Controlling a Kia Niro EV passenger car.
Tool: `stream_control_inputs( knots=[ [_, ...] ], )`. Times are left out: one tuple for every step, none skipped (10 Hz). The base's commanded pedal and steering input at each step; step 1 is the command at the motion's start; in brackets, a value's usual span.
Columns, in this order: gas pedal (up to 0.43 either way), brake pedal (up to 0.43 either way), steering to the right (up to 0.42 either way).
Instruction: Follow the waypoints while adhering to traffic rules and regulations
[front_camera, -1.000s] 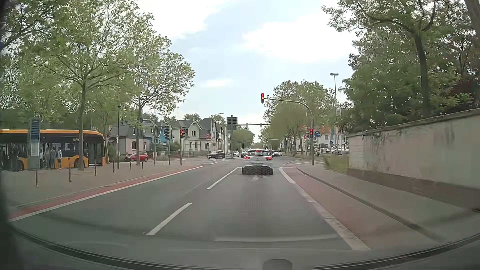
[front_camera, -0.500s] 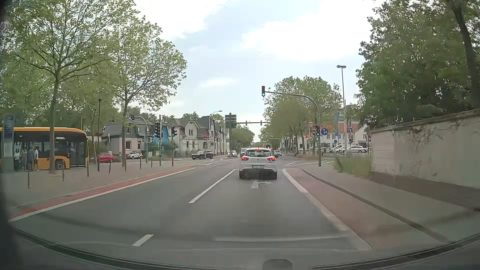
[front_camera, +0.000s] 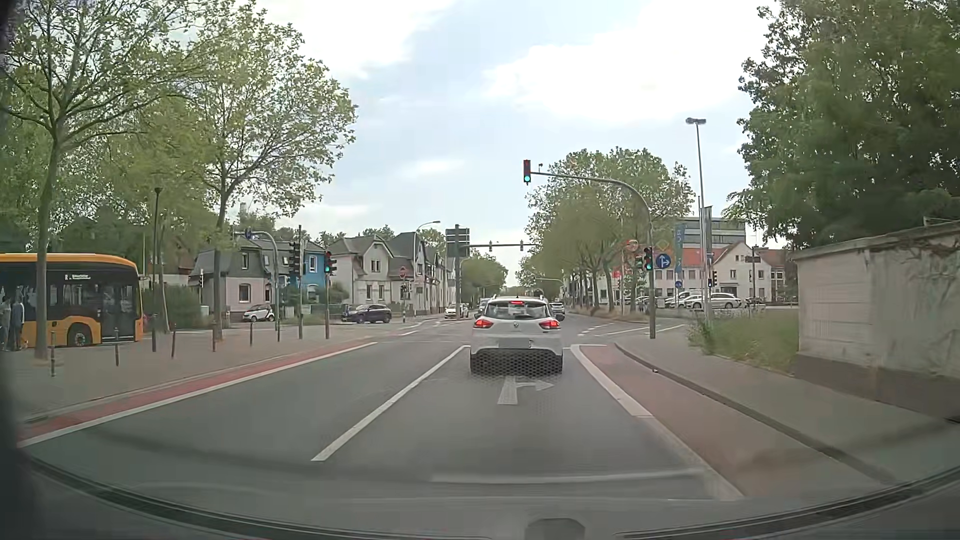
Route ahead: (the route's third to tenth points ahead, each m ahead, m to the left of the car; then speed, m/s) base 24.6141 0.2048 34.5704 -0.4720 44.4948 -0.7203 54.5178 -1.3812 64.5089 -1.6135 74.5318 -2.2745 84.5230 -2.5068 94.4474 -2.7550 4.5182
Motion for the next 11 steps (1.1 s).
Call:
stream_control_inputs(
  knots=[
    [0.0,0.299,0.003],
    [0.0,0.299,0.004],
    [0.0,0.299,0.005],
    [0.0,0.299,0.005],
    [0.0,0.299,0.005],
    [0.0,0.299,0.005],
    [0.0,0.299,0.005],
    [0.0,0.305,0.005],
    [0.0,0.299,0.005],
    [0.0,0.299,0.005],
    [0.0,0.299,0.005]
  ],
)
